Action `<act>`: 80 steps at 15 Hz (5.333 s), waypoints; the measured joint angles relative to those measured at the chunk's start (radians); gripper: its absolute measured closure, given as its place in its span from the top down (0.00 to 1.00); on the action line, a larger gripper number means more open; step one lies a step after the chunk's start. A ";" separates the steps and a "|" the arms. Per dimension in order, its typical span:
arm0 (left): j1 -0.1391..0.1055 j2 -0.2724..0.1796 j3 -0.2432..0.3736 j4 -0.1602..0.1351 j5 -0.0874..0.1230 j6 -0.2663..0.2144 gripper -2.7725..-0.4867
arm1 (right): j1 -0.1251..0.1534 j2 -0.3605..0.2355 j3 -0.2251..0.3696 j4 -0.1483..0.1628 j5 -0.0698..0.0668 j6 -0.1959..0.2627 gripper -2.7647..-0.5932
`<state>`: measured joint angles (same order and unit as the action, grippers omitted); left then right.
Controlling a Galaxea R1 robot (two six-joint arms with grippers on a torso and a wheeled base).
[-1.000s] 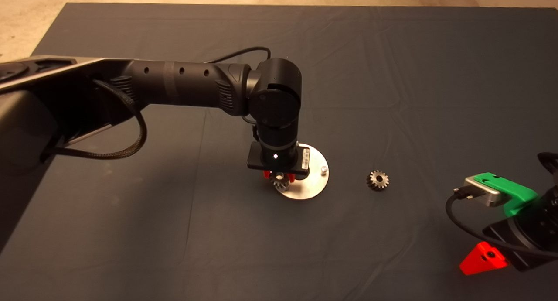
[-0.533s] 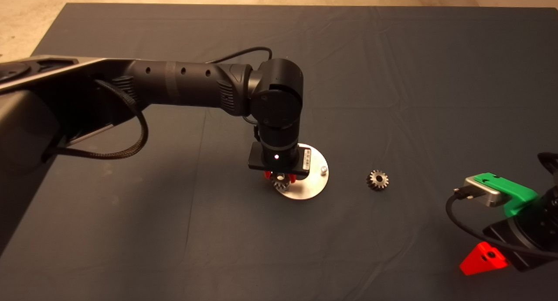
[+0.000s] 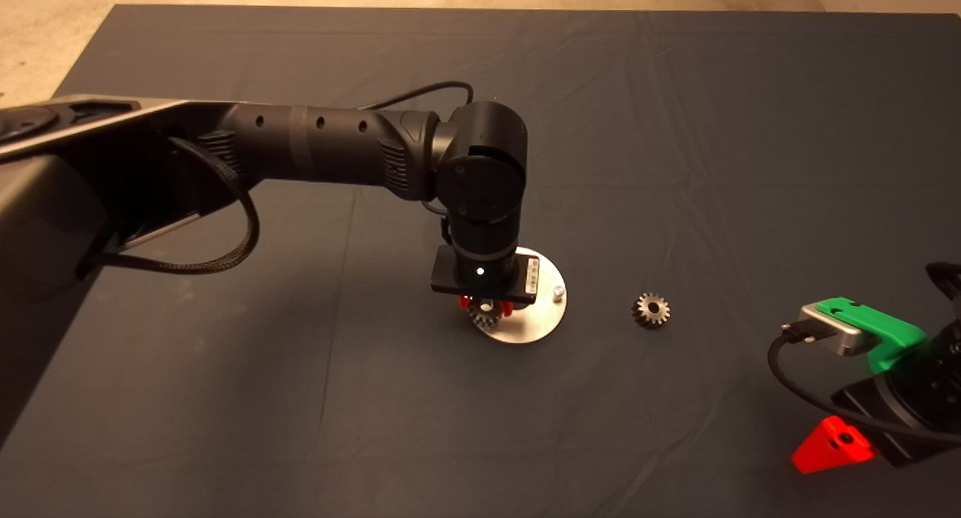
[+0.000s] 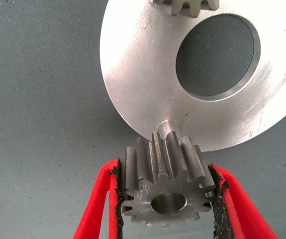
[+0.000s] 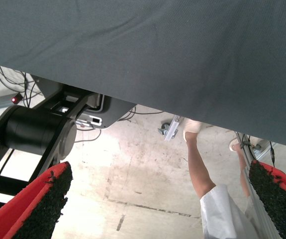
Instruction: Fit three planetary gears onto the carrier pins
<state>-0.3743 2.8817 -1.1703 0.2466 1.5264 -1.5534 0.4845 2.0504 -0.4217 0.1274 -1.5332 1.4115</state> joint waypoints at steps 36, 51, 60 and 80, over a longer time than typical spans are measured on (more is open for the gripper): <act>0.036 0.028 -0.015 0.016 0.000 -0.003 0.14 | 0.000 -0.001 0.000 0.000 0.000 0.000 0.94; 0.038 0.033 -0.033 0.018 0.001 0.016 0.14 | 0.000 -0.001 0.000 0.000 0.000 0.000 0.95; 0.037 0.033 -0.034 0.015 0.000 0.017 0.14 | 0.000 -0.001 0.000 0.000 0.000 0.000 0.95; 0.035 0.032 -0.034 0.015 0.000 0.017 0.14 | 0.000 -0.001 0.000 0.000 0.000 0.000 0.94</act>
<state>-0.3389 2.9138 -1.2047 0.2615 1.5260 -1.5364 0.4849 2.0498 -0.4217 0.1274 -1.5332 1.4115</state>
